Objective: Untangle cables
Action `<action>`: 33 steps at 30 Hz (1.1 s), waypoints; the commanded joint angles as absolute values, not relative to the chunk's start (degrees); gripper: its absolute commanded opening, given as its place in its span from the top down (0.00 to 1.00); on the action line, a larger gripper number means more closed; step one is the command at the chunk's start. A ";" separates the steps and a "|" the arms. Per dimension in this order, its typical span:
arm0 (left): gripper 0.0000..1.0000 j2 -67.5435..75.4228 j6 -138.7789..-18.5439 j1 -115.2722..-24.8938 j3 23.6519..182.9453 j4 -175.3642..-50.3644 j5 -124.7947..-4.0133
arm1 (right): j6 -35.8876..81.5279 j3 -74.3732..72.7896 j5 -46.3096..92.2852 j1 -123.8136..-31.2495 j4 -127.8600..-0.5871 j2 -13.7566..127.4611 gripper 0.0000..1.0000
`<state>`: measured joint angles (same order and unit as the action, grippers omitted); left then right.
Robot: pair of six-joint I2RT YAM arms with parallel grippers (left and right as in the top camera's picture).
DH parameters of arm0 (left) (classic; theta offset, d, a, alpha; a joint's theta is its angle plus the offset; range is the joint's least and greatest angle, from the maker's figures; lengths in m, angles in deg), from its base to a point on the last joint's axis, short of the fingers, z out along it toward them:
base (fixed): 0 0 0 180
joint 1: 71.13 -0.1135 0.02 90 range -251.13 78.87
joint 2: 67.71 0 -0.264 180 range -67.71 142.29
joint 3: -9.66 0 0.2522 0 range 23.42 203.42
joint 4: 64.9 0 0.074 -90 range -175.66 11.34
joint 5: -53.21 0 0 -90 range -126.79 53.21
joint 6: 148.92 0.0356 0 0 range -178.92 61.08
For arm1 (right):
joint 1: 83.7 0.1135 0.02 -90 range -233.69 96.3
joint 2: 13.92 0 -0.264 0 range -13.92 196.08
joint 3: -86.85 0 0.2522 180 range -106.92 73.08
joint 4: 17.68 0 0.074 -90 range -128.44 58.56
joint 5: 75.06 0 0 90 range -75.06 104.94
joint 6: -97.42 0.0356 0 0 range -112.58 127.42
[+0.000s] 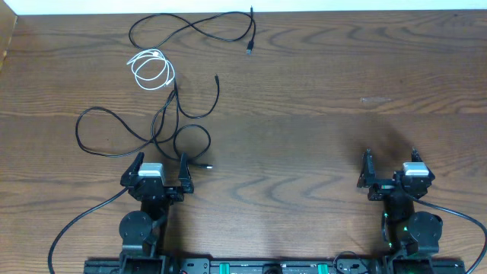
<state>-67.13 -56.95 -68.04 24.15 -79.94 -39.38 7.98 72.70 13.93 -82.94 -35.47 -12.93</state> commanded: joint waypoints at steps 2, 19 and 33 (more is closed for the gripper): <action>0.02 -67.48 -55.96 -68.32 23.65 -82.80 -37.19 | 7.10 72.77 13.82 -83.12 -35.73 -13.63 0.01; 0.02 -67.48 -55.96 -68.32 23.65 -82.80 -37.19 | 7.13 72.77 13.84 -82.15 -35.73 -13.60 0.01; 0.02 -67.48 -55.96 -68.32 23.65 -82.80 -37.19 | 7.13 72.77 13.82 -82.15 -35.73 -13.60 0.01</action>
<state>-67.13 -56.95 -68.04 24.15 -79.94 -39.38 7.98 72.70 13.91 -82.39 -35.47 -12.93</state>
